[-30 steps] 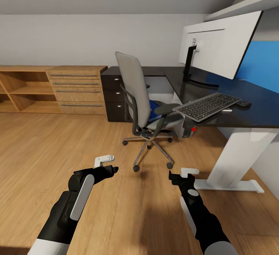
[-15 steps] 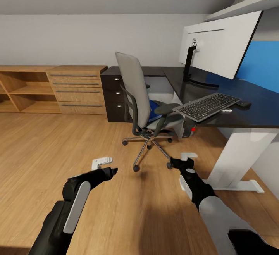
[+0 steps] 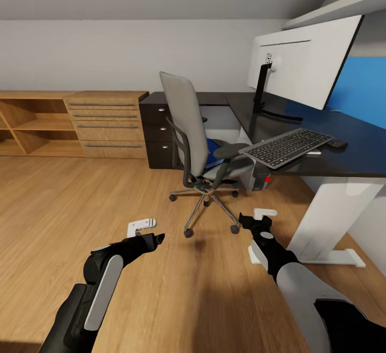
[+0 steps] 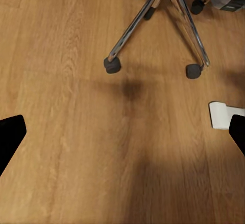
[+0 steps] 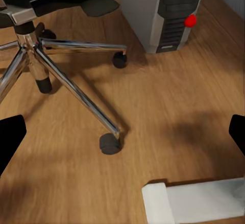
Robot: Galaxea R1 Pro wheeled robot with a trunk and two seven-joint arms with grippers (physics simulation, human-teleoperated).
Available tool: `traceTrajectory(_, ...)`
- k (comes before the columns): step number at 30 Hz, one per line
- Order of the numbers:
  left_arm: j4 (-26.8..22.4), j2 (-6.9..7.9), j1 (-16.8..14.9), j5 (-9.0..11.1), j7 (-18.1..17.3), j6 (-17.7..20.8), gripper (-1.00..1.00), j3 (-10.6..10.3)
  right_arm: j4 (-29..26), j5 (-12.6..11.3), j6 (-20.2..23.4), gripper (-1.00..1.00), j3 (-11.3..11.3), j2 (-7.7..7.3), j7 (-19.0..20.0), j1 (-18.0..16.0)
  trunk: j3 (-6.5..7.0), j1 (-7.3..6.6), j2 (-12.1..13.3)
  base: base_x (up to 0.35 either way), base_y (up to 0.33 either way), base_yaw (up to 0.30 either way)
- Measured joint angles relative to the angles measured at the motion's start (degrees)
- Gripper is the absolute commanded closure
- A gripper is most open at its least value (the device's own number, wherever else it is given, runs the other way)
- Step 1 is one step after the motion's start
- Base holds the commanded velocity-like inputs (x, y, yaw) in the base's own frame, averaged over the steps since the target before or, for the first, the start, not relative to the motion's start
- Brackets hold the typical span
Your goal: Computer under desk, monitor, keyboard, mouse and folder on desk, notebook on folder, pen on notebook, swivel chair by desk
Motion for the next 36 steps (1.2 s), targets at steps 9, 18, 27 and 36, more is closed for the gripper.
traceTrajectory(9, 0.20, 0.00, 0.01, 0.00, -0.02, 0.07, -1.00, 0.00, 0.07, 0.04, -0.77, -1.00, 0.02, 0.00, 0.02, -0.03, 0.00, -0.02, 0.00, 0.087, 0.000, 0.000)
traceTrajectory(18, 0.50, 0.00, 0.02, -0.04, -0.02, 0.07, -1.00, 0.00, -0.20, 0.12, -4.88, -1.00, 0.03, 0.04, -0.10, -0.04, 0.00, -0.01, 0.00, 0.221, 0.000, 0.000)
traceTrajectory(27, 0.55, 0.00, 0.02, -0.01, -0.02, 0.07, -1.00, 0.00, 0.09, 0.16, -9.44, -1.00, 0.03, 0.01, -1.44, 0.01, 0.00, -0.03, 0.00, 0.186, 0.000, 0.000)
traceTrajectory(36, 1.16, 0.00, 0.02, -0.08, -0.02, 0.08, -1.00, 0.00, 0.13, 0.16, -10.07, -1.00, 0.08, 0.08, -1.70, 0.05, 0.00, -0.02, 0.00, 0.109, 0.000, 0.000)
